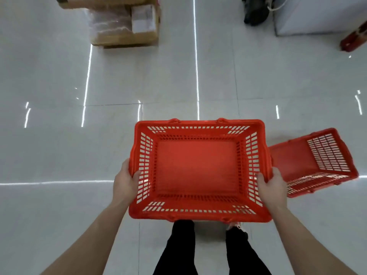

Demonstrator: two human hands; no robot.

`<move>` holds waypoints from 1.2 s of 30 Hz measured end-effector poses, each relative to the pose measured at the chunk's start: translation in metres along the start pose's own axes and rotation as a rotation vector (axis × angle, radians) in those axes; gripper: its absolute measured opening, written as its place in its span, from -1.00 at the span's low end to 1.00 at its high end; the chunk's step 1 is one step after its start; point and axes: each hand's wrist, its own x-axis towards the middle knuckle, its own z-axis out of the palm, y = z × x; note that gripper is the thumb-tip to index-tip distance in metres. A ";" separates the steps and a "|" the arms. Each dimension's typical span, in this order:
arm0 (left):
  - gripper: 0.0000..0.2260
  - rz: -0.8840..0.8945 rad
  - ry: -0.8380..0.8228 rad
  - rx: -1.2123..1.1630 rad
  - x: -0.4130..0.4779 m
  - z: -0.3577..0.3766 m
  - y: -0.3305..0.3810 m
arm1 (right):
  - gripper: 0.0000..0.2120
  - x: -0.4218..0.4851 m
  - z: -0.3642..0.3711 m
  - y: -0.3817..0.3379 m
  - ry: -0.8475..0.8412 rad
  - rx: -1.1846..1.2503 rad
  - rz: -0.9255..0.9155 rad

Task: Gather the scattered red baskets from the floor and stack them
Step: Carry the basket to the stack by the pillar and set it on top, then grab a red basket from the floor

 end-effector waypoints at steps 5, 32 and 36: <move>-0.51 -0.034 -0.157 0.050 0.032 0.033 -0.023 | -0.58 0.019 0.031 0.020 -0.161 0.059 0.131; -0.27 0.631 -0.429 0.650 -0.292 0.223 0.317 | -0.27 -0.063 -0.392 0.245 0.023 -0.406 0.193; -0.25 0.652 -0.434 0.685 -0.315 0.248 0.344 | -0.29 -0.052 -0.429 0.263 0.054 -0.395 0.206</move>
